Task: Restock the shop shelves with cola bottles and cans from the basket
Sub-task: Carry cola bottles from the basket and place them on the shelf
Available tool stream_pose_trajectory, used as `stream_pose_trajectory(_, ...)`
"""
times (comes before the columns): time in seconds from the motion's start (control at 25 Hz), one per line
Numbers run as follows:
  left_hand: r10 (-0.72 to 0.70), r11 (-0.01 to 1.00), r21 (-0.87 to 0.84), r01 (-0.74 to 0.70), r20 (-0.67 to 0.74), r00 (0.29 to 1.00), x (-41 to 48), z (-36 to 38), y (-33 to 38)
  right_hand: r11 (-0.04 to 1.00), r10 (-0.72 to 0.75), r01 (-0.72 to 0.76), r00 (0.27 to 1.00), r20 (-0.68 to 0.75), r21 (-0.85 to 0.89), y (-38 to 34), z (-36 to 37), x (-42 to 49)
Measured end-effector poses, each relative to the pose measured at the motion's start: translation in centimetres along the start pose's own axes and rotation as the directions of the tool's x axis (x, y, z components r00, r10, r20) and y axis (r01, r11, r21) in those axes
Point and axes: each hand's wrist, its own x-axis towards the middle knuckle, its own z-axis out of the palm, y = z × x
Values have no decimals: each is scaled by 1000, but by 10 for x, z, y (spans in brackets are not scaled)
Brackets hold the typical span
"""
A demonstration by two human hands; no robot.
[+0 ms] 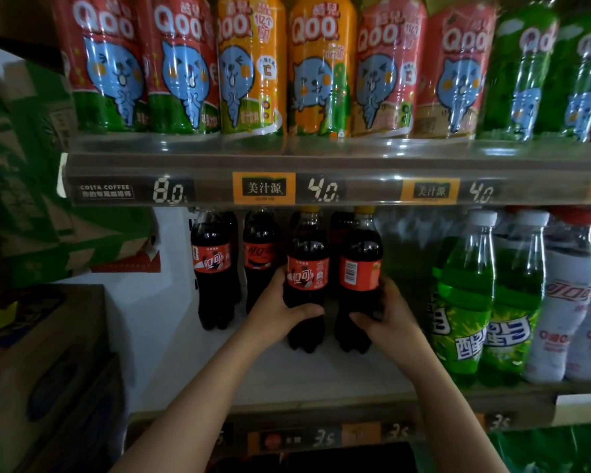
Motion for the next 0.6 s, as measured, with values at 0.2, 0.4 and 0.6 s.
stream_pose_trajectory(0.2,0,1000,-20,-1,-32,999,1,0,-7,994,-9,-16,974,-228,-105,6,10,2)
stream_pose_trajectory(0.4,4,1000,1,-4,-35,999,2,0,-5,982,16,3,995,-98,191,17,6,0)
stream_pose_trajectory(0.6,-23,1000,13,23,-1,1000,0,-4,-9,995,4,10,991,-137,100,21,8,5)
